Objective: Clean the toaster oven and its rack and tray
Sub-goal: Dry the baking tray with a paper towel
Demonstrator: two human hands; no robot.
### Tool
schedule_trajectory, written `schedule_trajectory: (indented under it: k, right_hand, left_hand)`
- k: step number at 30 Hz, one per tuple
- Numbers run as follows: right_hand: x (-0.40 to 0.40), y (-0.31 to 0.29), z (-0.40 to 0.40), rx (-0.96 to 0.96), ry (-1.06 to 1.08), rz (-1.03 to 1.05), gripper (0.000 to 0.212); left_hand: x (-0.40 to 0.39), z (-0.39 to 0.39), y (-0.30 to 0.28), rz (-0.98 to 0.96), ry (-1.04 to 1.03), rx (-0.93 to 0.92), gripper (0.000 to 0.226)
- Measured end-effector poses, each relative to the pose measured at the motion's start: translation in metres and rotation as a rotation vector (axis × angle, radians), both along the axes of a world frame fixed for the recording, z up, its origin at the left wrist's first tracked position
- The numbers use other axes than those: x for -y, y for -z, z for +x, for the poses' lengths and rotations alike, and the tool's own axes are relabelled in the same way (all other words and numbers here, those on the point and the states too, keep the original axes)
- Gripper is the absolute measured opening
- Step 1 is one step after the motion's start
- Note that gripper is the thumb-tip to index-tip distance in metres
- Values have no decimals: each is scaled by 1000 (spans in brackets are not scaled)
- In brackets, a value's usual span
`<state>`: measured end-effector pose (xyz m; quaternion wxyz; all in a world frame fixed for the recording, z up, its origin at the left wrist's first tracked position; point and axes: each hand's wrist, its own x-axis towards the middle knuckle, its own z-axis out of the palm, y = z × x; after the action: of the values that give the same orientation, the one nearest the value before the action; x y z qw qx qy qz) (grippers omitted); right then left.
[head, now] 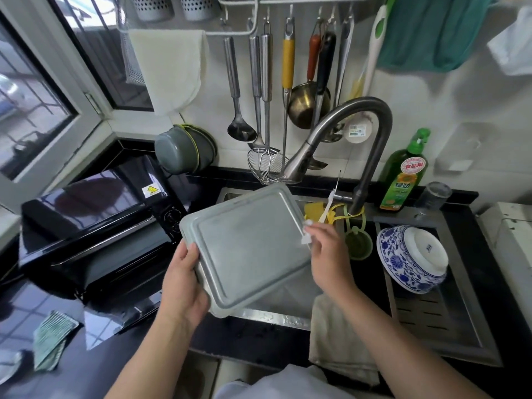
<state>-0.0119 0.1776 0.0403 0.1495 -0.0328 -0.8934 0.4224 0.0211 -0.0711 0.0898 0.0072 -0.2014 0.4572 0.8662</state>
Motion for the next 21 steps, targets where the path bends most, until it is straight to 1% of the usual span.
schedule_trajectory:
  k: [2,3,5,6,7,8,9,10,11,12,13,14,15,16,17,18,19,20,21]
  right_hand:
    - [3,11,13,-6,67,-41,32]
    - [4,17,17,36,86,-56,32]
    - [10,27,29,217,42,-104,34]
    - [14,33,35,307,9,-184,36]
    - [17,33,40,378,24,-337,40]
    - [18,28,39,423,87,-569,43]
    - [14,23,33,441,170,-809,41]
    - [10,15,25,453,214,-1043,34]
    - [6,7,15,452,202,-1275,25]
    - [4,-4,5,428,168,-1527,23]
    - [6,-10,-4,417,133,-1719,26]
    - [13,-21,-12,415,75,-1818,30]
    - [25,-28,-17,417,15,-1802,28]
    - [39,-30,-23,423,-37,-1743,21]
    - [53,-34,-27,422,-62,-1630,22]
    - [66,-33,-31,413,-76,-1456,31]
    - [74,-28,-35,376,-94,-1184,39]
    - [78,-23,-37,298,-130,-840,43]
    - [78,-17,-39,189,-166,-456,42]
  left_hand:
    - [0,0,5,5,-29,36,34]
    - [-1,2,9,19,-64,63,34]
    - [-3,4,17,80,-184,118,34]
    - [-2,4,19,109,-246,140,35]
    - [0,2,20,117,-295,157,35]
    - [3,0,19,108,-325,163,35]
    - [6,-3,18,87,-342,163,34]
    - [7,-6,16,65,-353,160,34]
    - [7,-7,13,40,-349,157,34]
    - [5,-6,11,17,-332,156,34]
    - [1,-5,9,-6,-309,159,34]
    - [-5,-2,9,-21,-287,168,33]
    - [-11,2,11,-27,-266,181,33]
    - [-18,5,11,-24,-243,188,32]
    - [-24,9,10,-21,-218,195,32]
    - [-29,12,8,-16,-194,199,32]
    - [-31,13,7,-7,-178,197,32]
    - [-32,15,4,1,-168,189,33]
    - [-32,15,1,5,-165,179,33]
